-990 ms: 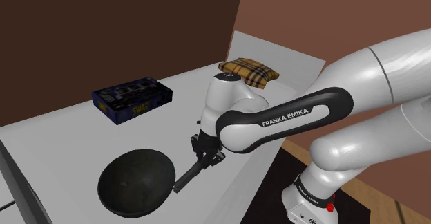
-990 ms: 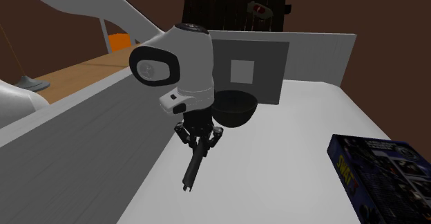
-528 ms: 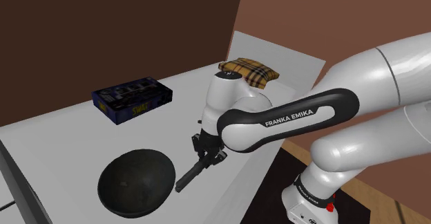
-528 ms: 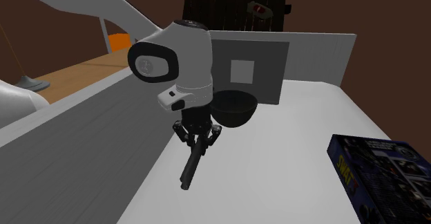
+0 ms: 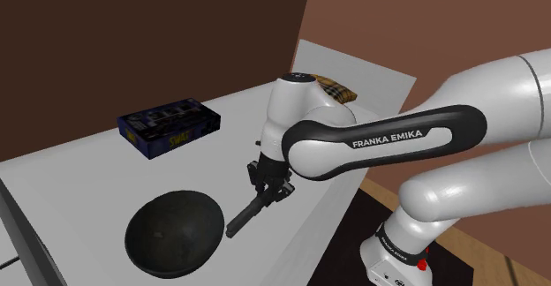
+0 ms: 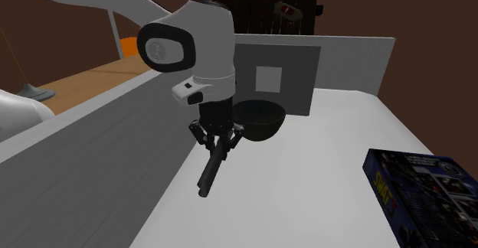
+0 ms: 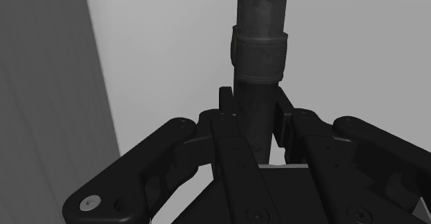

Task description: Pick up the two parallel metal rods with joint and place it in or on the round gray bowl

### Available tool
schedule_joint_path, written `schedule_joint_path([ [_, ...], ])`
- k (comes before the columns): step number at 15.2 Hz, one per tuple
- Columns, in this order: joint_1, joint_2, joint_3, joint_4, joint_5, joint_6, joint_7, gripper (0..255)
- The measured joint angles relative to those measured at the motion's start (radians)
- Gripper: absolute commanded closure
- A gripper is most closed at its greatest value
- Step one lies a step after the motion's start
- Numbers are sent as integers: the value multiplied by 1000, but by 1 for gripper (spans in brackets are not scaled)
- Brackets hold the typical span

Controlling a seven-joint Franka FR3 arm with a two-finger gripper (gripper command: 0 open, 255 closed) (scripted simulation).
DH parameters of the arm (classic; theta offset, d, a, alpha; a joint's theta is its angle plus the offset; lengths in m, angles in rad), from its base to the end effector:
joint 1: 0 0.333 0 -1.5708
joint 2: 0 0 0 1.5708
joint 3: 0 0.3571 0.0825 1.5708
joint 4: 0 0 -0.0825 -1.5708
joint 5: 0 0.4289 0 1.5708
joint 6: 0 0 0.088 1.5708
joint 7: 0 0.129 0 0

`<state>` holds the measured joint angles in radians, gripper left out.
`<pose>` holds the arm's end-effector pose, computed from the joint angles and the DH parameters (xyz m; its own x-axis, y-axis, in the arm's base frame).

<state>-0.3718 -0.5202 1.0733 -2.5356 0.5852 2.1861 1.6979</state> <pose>0.3383 0.2991 0.3423 0.1492 -0.9887 -0.0163 -0.9888 -0.1492 0.0033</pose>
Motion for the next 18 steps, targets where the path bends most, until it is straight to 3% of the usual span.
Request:
schedule_joint_path([
  [7,42,-70,-89,44,-11,-121,-6,255],
  [18,60,-124,-181,142,-49,-280,1,255],
])
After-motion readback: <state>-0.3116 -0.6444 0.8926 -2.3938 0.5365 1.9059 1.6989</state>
